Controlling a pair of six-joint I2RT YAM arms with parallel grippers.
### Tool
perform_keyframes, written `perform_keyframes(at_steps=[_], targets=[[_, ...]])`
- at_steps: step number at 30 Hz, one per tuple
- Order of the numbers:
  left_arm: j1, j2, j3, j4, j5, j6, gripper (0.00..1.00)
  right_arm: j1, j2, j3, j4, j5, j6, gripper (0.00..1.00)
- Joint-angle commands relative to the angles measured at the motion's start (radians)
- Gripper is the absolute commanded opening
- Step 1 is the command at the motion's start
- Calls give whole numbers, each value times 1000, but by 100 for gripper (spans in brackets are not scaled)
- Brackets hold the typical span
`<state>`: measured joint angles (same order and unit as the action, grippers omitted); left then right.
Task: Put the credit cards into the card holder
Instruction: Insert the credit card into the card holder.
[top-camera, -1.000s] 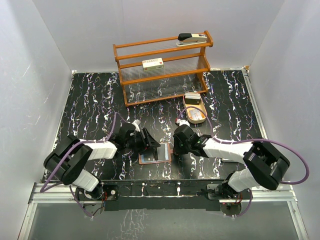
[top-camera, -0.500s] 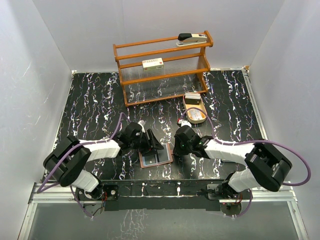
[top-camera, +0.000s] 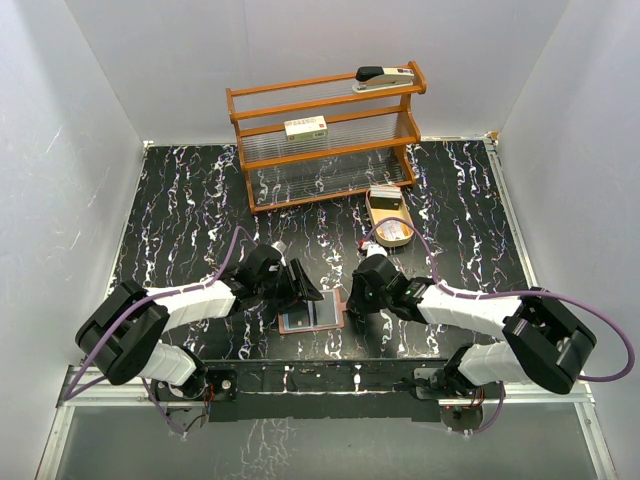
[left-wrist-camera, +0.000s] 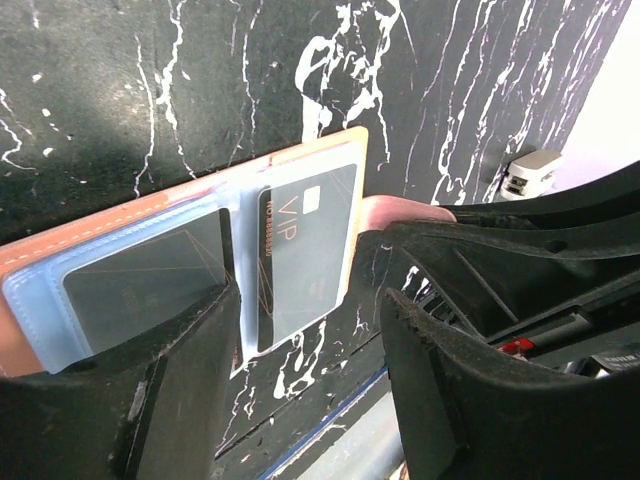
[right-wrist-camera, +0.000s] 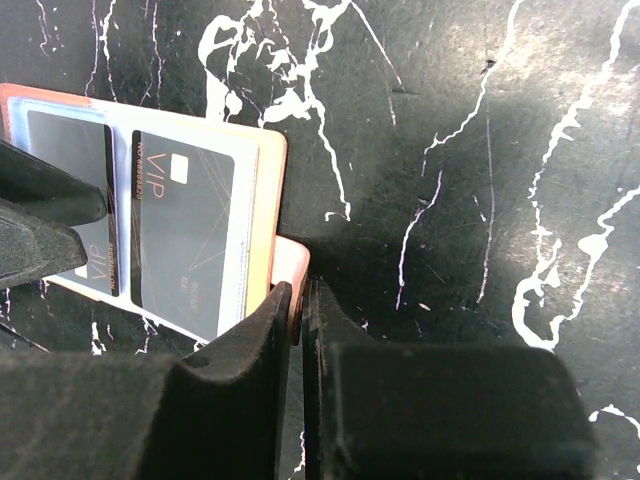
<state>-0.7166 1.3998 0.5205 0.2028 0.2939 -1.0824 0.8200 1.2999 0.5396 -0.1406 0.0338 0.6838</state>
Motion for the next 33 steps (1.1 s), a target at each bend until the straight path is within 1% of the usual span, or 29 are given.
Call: perform_keyframes(at_steps=[1, 7, 10, 13, 22, 33], targets=[[-7, -9, -5, 41, 39, -31, 57, 2, -14, -12, 75, -14, 13, 0], [-9, 26, 14, 63, 71, -34, 56, 2, -20, -13, 80, -13, 10, 0], [-11, 39, 33, 20, 62, -22, 56, 2, -26, -11, 79, -11, 10, 0], [-12, 36, 31, 11, 52, -20, 56, 3, -30, -10, 81, -11, 8, 0], [-17, 64, 31, 48, 82, -45, 56, 2, -22, -10, 81, -7, 1, 0], [-40, 76, 71, 35, 80, -47, 56, 2, -19, -19, 96, -15, 9, 0]])
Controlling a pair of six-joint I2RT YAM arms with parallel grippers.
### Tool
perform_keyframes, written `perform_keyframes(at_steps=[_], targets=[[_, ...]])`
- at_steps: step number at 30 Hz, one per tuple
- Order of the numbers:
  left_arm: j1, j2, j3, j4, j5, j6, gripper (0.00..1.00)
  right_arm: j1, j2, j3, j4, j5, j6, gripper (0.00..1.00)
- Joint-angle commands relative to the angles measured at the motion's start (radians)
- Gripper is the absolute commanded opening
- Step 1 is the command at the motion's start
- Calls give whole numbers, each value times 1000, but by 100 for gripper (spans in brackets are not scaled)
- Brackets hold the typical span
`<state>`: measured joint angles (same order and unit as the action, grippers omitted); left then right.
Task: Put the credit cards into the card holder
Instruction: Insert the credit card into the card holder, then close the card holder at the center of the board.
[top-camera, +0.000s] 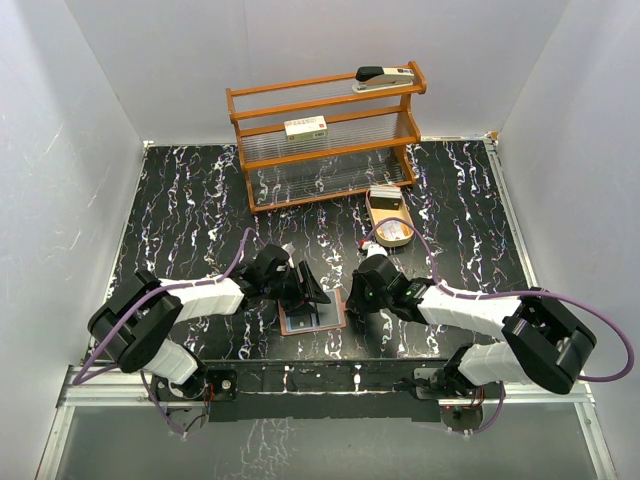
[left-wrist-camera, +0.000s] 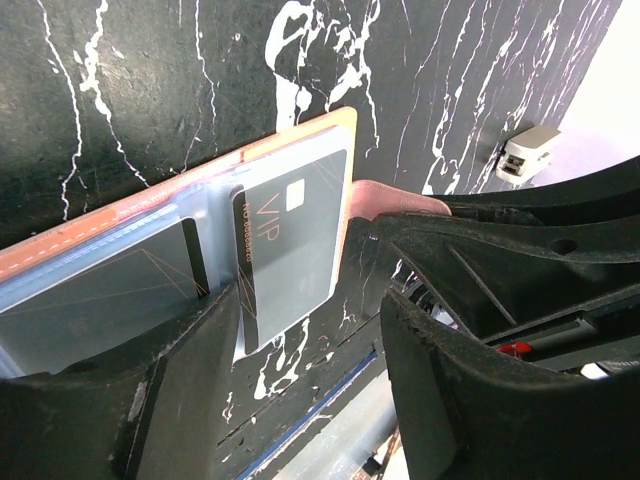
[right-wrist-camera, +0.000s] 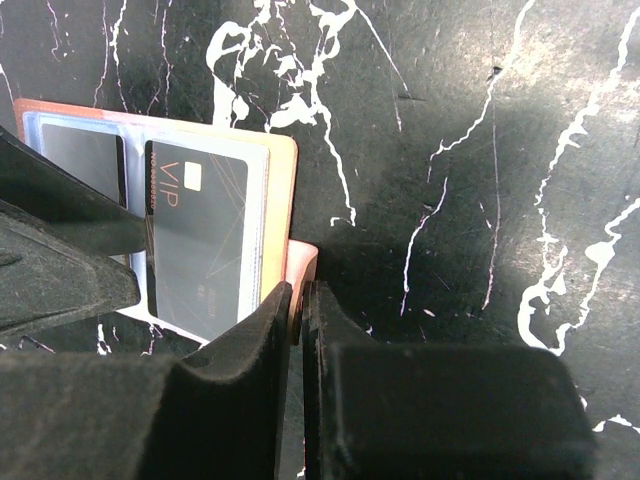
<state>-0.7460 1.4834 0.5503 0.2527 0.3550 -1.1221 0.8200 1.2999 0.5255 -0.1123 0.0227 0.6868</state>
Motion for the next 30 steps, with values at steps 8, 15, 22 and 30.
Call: perform_keyframes(at_steps=[8, 15, 22, 30], targets=[[-13, -21, 55, -26, 6, -9, 57, 2, -19, -12, 76, -14, 20, 0], [-13, -89, 73, -211, -73, 29, 59, 2, -33, -9, 58, 1, 27, 0], [-10, -216, 137, -533, -258, 85, 66, 2, -81, -27, 33, 0, 27, 0], [23, -337, 108, -744, -336, 47, 71, 2, -121, -27, 4, -18, 31, 0]])
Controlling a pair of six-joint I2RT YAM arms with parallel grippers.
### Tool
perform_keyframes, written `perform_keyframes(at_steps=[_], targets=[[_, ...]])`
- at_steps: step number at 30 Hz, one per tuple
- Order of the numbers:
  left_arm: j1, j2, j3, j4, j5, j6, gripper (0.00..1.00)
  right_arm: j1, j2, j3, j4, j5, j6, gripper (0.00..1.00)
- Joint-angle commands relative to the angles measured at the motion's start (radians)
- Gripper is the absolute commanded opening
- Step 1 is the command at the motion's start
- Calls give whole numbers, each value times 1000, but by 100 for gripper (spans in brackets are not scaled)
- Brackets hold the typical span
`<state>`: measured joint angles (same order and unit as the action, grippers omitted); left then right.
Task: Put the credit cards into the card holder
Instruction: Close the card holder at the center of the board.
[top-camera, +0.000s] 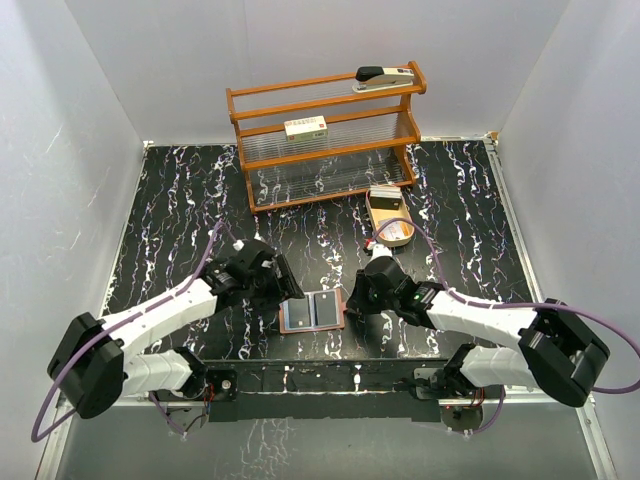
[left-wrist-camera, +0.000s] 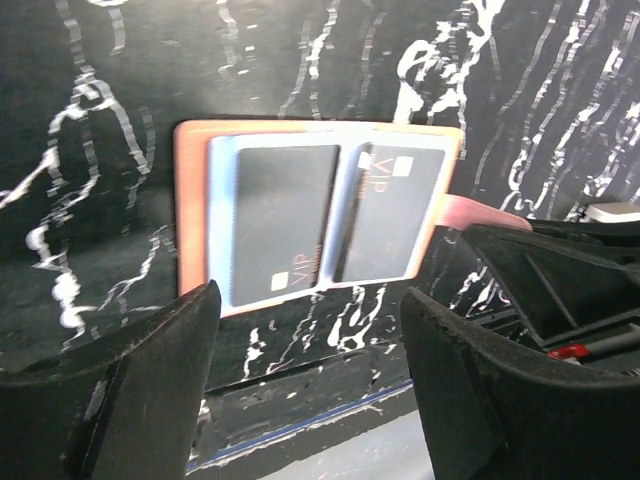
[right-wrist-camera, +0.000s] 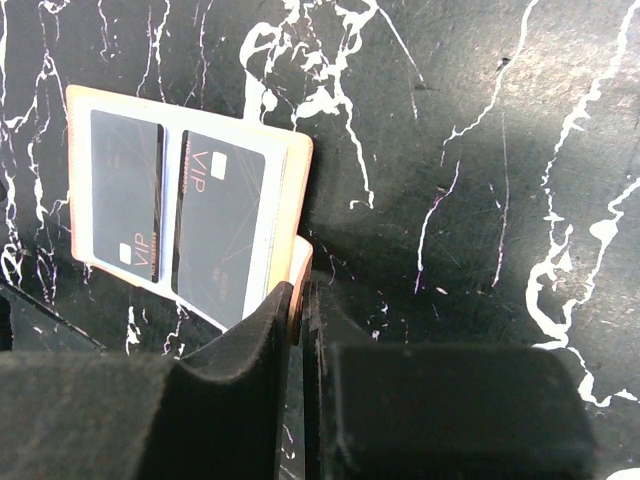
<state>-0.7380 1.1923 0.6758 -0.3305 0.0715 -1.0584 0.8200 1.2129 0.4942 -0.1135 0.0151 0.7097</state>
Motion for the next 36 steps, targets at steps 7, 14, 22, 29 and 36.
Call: perform_keyframes(at_steps=[7, 14, 22, 29, 36], targets=[[23, -55, -80, -158, -22, -55, 73, 3, -46, 30, -46, -4, -5, 0], [22, 5, -68, -20, -5, -18, 75, 3, -31, 33, -16, -4, 14, 0], [22, 28, -120, 154, 62, -26, 72, 2, -68, 6, -12, 14, 13, 0], [22, 47, -158, 287, 135, -52, 69, 1, -35, -4, 17, 10, 18, 0], [22, 21, -122, 212, 103, -25, 69, 2, -34, 2, 32, 11, 24, 0]])
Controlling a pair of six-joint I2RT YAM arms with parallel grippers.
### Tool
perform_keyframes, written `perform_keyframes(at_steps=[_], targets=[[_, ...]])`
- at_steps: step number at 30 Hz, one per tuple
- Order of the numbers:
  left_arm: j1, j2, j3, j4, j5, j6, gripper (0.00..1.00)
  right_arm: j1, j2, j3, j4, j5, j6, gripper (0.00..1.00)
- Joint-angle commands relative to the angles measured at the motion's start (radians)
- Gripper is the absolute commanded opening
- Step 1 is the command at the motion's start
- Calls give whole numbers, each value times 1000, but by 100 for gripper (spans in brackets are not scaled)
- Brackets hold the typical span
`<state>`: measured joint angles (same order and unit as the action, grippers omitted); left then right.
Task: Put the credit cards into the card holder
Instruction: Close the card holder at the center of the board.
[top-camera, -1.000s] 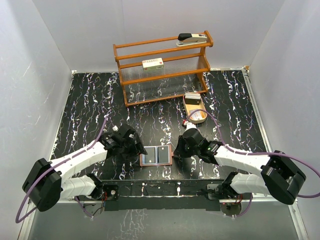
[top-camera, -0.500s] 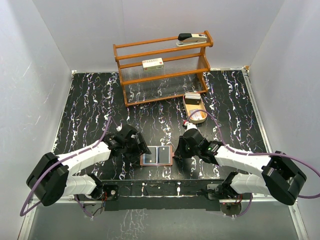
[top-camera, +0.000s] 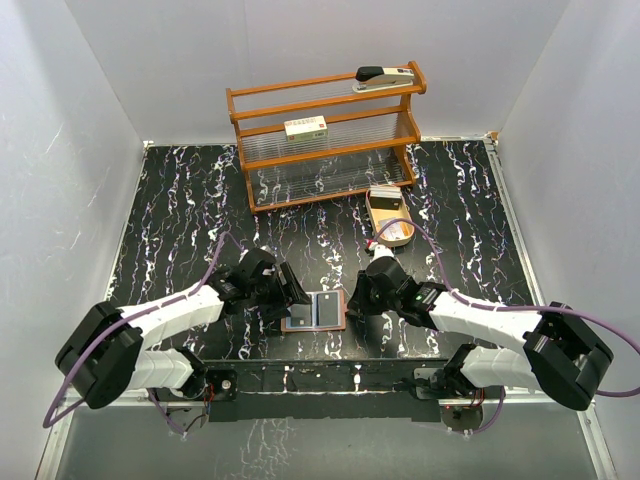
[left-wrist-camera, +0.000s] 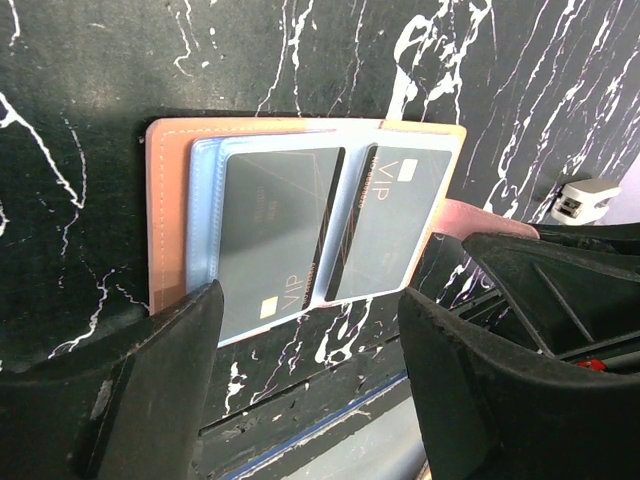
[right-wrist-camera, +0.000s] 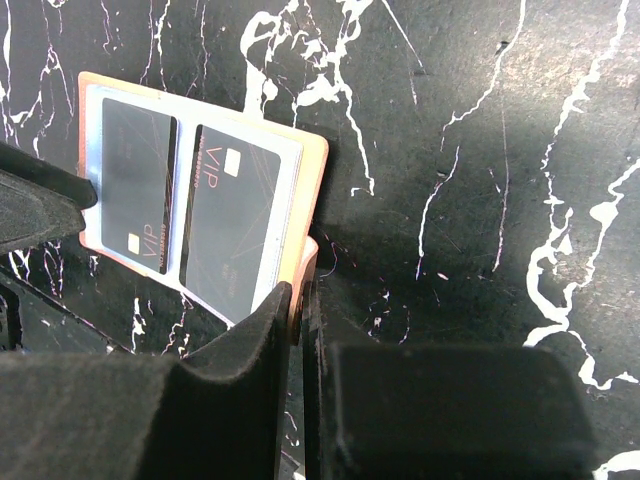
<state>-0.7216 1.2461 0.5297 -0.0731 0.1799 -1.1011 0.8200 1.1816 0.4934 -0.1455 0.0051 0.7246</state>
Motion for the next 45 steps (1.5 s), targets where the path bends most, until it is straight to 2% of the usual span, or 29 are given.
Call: perform_keyframes(at_steps=[1, 5, 9, 22, 37, 42, 45], targets=[[5, -42, 40, -84, -28, 31, 69, 3, -1, 5, 60, 22, 8, 0], [5, -60, 96, -228, -132, 87, 71, 3, -6, 2, 61, 19, 7, 0], [6, -65, 100, -256, -174, 110, 73, 2, -13, -1, 60, 17, 7, 0], [5, 31, 26, -103, -92, 84, 72, 4, 1, -12, 84, -2, 0, 0], [6, -68, 11, 86, 75, -19, 65, 12, 38, -26, 152, -44, -5, 0], [-7, -94, -36, 270, 149, -109, 61, 25, 55, -15, 187, -43, -13, 0], [-27, -83, -38, 328, 162, -125, 59, 29, 61, -23, 226, -47, -12, 0]])
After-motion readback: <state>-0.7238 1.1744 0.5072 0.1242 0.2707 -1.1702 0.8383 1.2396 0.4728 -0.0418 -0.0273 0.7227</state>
